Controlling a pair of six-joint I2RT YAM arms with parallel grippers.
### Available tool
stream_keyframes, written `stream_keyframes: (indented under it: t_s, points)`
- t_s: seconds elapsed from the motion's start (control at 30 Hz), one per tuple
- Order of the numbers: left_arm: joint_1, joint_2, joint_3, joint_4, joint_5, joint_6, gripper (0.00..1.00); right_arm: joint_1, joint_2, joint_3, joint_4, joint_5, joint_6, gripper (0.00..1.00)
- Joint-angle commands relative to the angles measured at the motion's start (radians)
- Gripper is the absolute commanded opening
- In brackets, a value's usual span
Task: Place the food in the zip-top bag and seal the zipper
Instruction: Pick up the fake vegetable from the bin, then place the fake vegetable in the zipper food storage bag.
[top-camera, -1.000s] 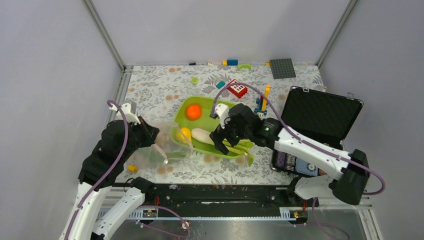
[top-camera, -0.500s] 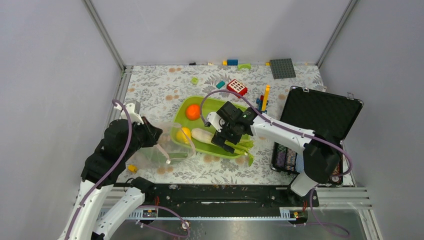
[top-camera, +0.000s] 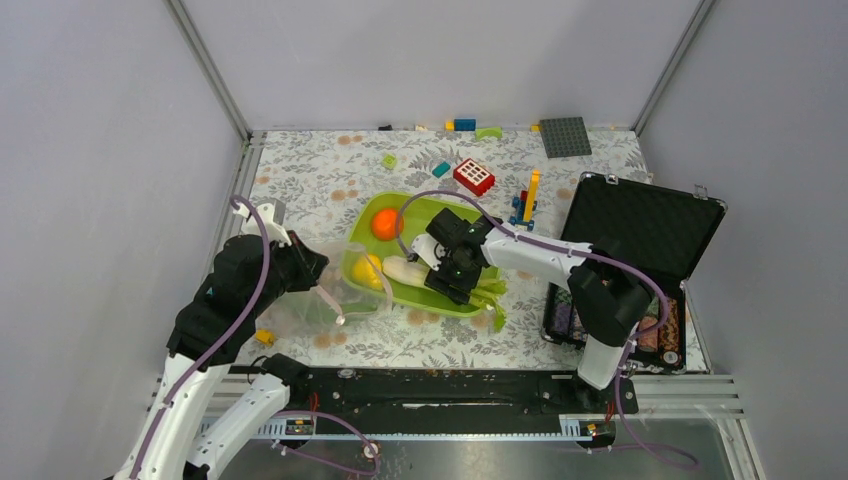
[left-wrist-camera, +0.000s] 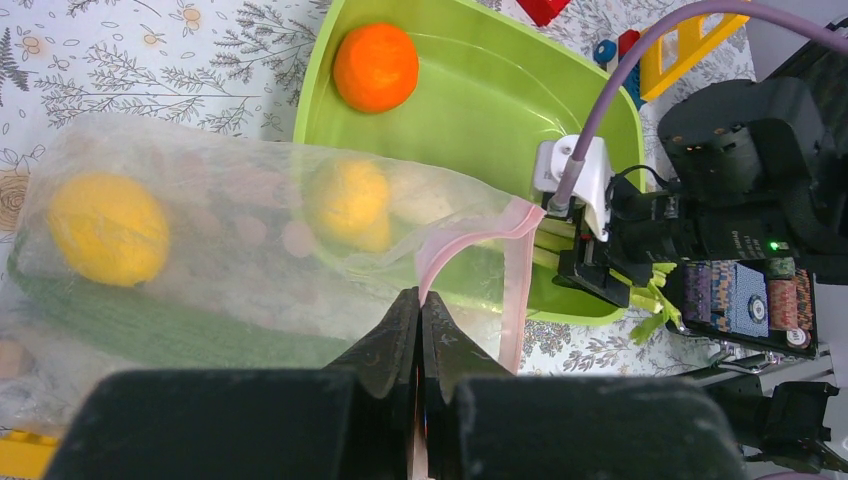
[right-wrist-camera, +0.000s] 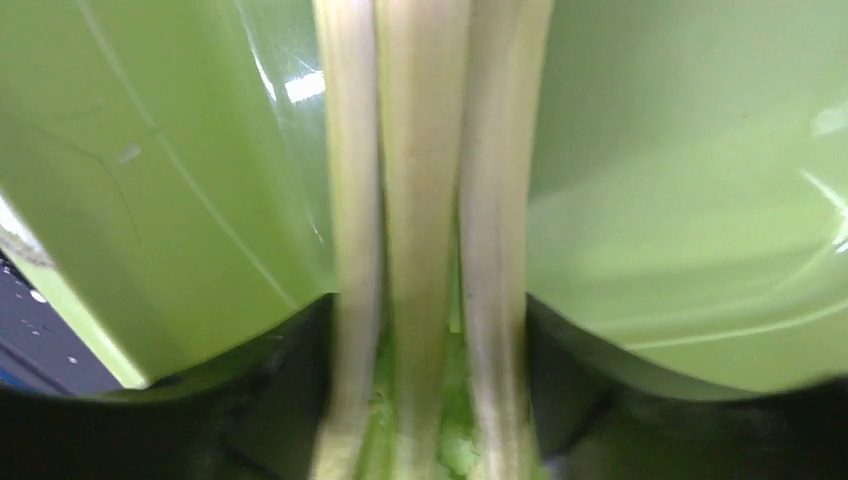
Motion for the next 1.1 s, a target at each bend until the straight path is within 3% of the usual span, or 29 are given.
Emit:
stream_keyframes:
  t_s: [0.0, 0.07, 0.13, 0.37, 0.53, 0.67, 0.87, 1.07]
  points:
    - [-0.001, 0.006, -0.007, 0.066, 0.017, 0.002, 0.00, -0.015, 0.025, 0.060, -0.010, -0.059, -0.009, 0.54]
    - [-0.001, 0.010, -0.010, 0.073, 0.020, -0.002, 0.00, -0.015, 0.007, 0.056, -0.010, -0.059, -0.012, 0.34]
    - [-0.001, 0.013, -0.012, 0.081, 0.046, -0.007, 0.00, -0.015, -0.024, 0.048, -0.012, -0.046, -0.021, 0.23]
    - [-0.001, 0.015, -0.037, 0.095, 0.062, -0.033, 0.00, -0.015, -0.170, 0.022, -0.070, 0.025, -0.034, 0.05]
    - [-0.001, 0.009, -0.046, 0.109, 0.046, -0.054, 0.00, -0.015, -0.309, -0.015, -0.123, 0.160, 0.005, 0.02]
    - [-0.001, 0.011, -0.049, 0.109, 0.029, -0.065, 0.00, -0.015, -0.434, -0.050, -0.142, 0.147, 0.053, 0.00]
    - [0.000, 0.026, -0.054, 0.130, 0.018, -0.074, 0.00, -0.015, -0.617, -0.078, -0.157, -0.046, 0.112, 0.00]
    - [-0.001, 0.034, -0.052, 0.145, 0.097, -0.059, 0.00, -0.010, -0.687, -0.051, -0.179, -0.348, 0.264, 0.00]
